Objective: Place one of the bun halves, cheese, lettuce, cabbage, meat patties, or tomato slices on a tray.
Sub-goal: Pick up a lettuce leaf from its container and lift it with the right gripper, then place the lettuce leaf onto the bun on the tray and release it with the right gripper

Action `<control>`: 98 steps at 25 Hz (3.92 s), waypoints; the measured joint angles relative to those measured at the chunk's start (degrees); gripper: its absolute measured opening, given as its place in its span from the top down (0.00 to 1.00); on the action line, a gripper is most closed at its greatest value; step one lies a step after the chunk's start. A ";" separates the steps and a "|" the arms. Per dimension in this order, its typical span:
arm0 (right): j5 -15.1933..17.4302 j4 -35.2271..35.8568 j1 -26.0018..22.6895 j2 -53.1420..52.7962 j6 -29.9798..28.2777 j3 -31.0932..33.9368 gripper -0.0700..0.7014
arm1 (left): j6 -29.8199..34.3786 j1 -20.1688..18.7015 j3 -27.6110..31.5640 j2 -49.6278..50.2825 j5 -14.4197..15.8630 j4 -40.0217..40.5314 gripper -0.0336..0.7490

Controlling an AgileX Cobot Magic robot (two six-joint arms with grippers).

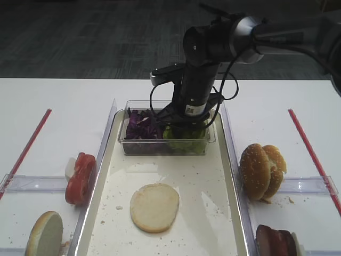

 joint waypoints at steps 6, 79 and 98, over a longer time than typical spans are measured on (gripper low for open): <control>0.00 0.00 0.00 0.00 0.00 0.00 0.64 | 0.00 0.00 0.00 0.00 0.00 0.00 0.17; 17.99 -1.32 7.17 -9.61 7.13 -9.50 0.83 | -0.09 0.00 0.00 0.00 0.00 0.00 0.17; 17.56 -0.02 15.48 -22.59 6.44 13.64 0.83 | -0.09 0.00 0.00 0.00 0.00 0.00 0.17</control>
